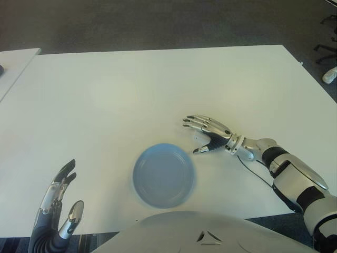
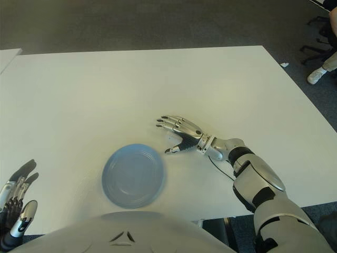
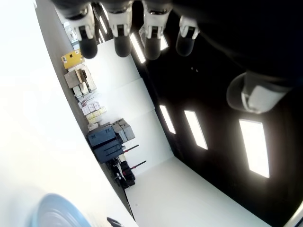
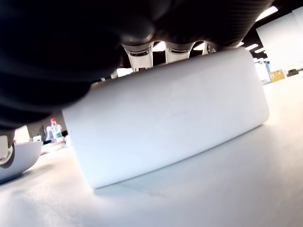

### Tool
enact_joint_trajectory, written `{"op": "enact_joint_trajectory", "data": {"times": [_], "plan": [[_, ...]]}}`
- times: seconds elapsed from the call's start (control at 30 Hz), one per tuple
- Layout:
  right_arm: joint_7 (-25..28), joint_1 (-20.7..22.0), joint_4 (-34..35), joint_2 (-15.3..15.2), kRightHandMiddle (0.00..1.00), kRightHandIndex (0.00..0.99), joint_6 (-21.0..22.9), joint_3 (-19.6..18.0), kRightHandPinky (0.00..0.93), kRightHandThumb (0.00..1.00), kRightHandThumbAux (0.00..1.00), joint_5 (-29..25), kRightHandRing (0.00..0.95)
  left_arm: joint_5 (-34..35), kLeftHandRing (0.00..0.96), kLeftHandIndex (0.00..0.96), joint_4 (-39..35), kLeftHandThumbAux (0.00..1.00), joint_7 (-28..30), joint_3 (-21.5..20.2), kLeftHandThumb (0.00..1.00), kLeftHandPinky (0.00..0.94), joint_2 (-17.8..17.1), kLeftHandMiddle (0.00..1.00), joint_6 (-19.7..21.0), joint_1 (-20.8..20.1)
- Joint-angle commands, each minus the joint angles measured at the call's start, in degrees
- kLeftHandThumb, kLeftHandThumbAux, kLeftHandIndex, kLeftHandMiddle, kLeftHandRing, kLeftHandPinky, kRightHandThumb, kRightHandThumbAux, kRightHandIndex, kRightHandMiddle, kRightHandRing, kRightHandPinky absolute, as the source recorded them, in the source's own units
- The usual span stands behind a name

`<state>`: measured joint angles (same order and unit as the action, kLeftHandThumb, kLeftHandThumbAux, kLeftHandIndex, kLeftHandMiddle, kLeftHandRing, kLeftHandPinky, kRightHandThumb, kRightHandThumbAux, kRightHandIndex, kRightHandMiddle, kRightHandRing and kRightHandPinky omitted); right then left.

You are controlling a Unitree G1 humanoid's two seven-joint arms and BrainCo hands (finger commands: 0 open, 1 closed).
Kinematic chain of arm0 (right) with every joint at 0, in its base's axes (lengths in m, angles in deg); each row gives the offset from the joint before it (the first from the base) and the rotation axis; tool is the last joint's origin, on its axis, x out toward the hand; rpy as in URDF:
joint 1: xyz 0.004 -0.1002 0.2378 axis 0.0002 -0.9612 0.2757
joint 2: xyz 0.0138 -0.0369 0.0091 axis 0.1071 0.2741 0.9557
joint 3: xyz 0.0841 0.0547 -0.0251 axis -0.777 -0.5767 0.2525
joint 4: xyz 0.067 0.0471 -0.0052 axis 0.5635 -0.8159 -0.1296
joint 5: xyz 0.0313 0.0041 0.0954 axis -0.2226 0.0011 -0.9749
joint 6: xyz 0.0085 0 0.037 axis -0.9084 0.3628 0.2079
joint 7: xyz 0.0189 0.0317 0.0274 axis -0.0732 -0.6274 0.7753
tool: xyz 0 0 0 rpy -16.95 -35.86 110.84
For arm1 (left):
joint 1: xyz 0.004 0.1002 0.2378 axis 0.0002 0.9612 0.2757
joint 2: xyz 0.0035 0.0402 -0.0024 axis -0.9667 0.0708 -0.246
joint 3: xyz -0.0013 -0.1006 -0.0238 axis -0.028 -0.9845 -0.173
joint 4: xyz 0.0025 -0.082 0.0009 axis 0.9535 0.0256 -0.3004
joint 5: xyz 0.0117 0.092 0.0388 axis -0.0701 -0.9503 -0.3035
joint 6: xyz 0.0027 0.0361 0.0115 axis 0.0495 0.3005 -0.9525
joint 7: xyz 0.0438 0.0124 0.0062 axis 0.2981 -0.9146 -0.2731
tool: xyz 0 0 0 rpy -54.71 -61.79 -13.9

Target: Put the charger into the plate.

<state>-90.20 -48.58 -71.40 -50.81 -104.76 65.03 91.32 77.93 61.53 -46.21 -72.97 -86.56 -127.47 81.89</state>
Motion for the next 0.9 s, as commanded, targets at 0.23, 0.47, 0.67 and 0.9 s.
{"op": "enact_joint_trajectory", "data": {"times": [0.23,0.47,0.67,0.9], "plan": [[-0.7,-3.1,0.1,-0.5,0.000,0.000,2.1,1.3,0.067,0.151,0.367,2.0,0.013,0.0,0.056,0.059,-1.4,0.390,0.4,-0.6,0.210,0.029,-0.3,0.087,1.0,0.6],[-2.7,-4.0,-0.1,-0.8,0.002,0.000,2.2,2.0,0.087,0.157,0.379,2.7,0.027,0.6,0.058,0.054,-2.6,0.364,0.4,0.1,0.204,0.035,0.0,0.092,2.1,1.3],[-3.1,-4.2,-0.9,-1.0,0.003,0.000,2.7,2.4,0.122,0.180,0.387,2.9,0.041,0.3,0.059,0.050,-3.1,0.357,0.0,-0.1,0.184,0.037,0.8,0.089,2.0,1.4],[-4.8,-3.6,-1.7,-1.1,0.000,0.000,4.7,3.6,0.141,0.205,0.388,4.1,0.047,-0.1,0.065,0.055,-3.5,0.346,-0.7,-1.0,0.161,0.055,1.6,0.091,3.2,0.8]]}}
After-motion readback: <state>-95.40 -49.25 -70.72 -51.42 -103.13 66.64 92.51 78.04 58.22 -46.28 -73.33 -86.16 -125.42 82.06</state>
